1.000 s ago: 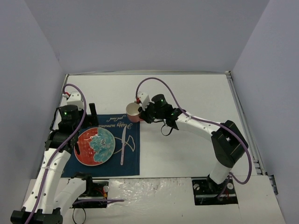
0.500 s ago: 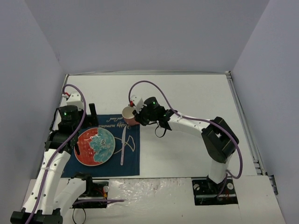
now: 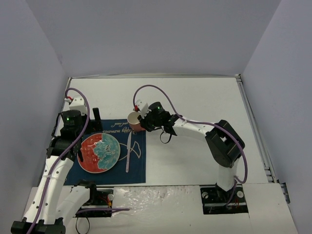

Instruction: Set the dinner table for one person

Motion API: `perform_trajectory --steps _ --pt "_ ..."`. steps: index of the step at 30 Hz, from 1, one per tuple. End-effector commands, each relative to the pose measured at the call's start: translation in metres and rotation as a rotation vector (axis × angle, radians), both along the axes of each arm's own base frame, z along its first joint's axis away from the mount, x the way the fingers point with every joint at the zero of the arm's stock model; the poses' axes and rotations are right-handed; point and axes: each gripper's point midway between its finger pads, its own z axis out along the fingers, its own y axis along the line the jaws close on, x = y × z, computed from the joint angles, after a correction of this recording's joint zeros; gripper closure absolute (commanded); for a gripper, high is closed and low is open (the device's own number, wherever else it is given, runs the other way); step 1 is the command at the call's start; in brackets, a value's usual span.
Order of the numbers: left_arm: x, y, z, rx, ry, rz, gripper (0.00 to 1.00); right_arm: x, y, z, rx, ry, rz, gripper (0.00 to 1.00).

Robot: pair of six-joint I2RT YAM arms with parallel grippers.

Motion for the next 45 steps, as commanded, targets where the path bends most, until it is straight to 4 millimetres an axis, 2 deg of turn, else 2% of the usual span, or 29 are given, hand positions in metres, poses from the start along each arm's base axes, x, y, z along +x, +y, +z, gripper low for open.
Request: perform_trajectory --steps 1,7,13,16,20,23,25,26,28,29,31,32,35,43,45 --pt "0.007 0.004 0.017 0.006 -0.071 0.016 0.03 0.023 0.025 0.06 0.142 -0.146 -0.014 0.92" --pt "0.008 0.005 0.018 0.007 -0.074 0.017 0.03 0.022 0.015 0.065 0.142 -0.157 -0.047 0.51" --pt "0.009 0.0 0.025 -0.008 -0.101 -0.002 0.03 0.02 0.005 0.09 0.169 -0.186 -0.083 0.2" --pt "0.005 -0.001 0.032 -0.023 -0.109 -0.006 0.03 0.02 -0.006 0.108 0.176 -0.214 -0.122 0.12" --pt "-0.008 -0.007 0.048 -0.068 -0.125 -0.023 0.03 0.018 -0.035 0.144 0.201 -0.263 -0.233 0.01" --pt "-0.021 -0.007 0.056 -0.078 -0.122 -0.027 0.03 0.014 -0.068 0.17 0.211 -0.309 -0.35 0.0" --pt "-0.033 -0.006 0.064 -0.082 -0.134 -0.025 0.03 0.004 -0.094 0.195 0.245 -0.338 -0.428 0.0" --pt "-0.041 -0.005 0.066 -0.084 -0.134 -0.024 0.03 0.002 -0.108 0.198 0.247 -0.345 -0.47 0.0" --pt "-0.053 -0.005 0.076 -0.093 -0.154 -0.027 0.03 -0.01 -0.132 0.216 0.29 -0.366 -0.532 0.0" --pt "-0.062 -0.004 0.08 -0.101 -0.164 -0.027 0.03 -0.013 -0.143 0.213 0.279 -0.371 -0.569 0.0" --pt "-0.077 -0.004 0.086 -0.117 -0.181 -0.025 0.03 -0.029 -0.176 0.229 0.309 -0.397 -0.651 0.0" --pt "-0.081 -0.003 0.086 -0.119 -0.178 -0.023 0.03 -0.033 -0.183 0.234 0.32 -0.403 -0.668 0.0" --pt "-0.107 0.002 0.097 -0.135 -0.232 -0.007 0.03 -0.062 -0.226 0.246 0.391 -0.415 -0.768 0.0" --pt "-0.153 0.016 0.091 -0.134 -0.246 0.045 0.03 -0.107 -0.289 0.26 0.556 -0.469 -0.896 0.0" --pt "-0.159 0.018 0.091 -0.134 -0.251 0.049 0.03 -0.111 -0.298 0.25 0.534 -0.471 -0.916 0.0"
